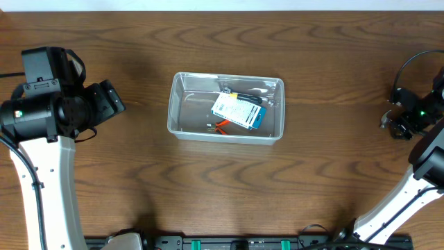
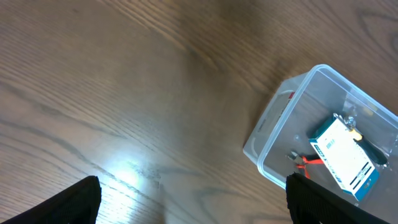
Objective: Pack container
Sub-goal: 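Move the right gripper to the red-handled claw hammer, then close the right gripper on the hammer handle and lift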
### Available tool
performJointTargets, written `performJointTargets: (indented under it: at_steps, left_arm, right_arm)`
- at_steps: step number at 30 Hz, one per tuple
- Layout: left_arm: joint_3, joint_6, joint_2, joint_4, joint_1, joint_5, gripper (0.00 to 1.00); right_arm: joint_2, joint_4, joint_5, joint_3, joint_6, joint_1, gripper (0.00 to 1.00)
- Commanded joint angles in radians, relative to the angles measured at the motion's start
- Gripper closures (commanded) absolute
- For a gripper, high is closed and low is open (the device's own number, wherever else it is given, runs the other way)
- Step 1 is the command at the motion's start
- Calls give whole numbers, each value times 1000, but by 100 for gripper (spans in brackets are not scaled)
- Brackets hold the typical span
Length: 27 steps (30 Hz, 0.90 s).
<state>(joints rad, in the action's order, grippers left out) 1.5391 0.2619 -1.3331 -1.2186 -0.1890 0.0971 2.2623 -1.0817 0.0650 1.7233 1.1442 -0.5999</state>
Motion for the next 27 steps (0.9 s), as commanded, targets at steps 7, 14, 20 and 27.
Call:
performJointTargets:
  at_steps: [7,14,20,27]
  left_arm:
    - [0,-2,0,9,-3,-12,12]
    - [0,-2,0,11,-3,-12,12]
    - [0,-2,0,11,-3,-12,12]
    - [0,-2,0,11,-3,-12,12]
  right_arm:
    - [16,27,28,-75,16,-8,14]
    - [16,23,-29,-83,-6,-8,21]
    - [16,23,-50,-83,-6,-8,28]
    - [16,18,-72,-83,-6,-8,42]
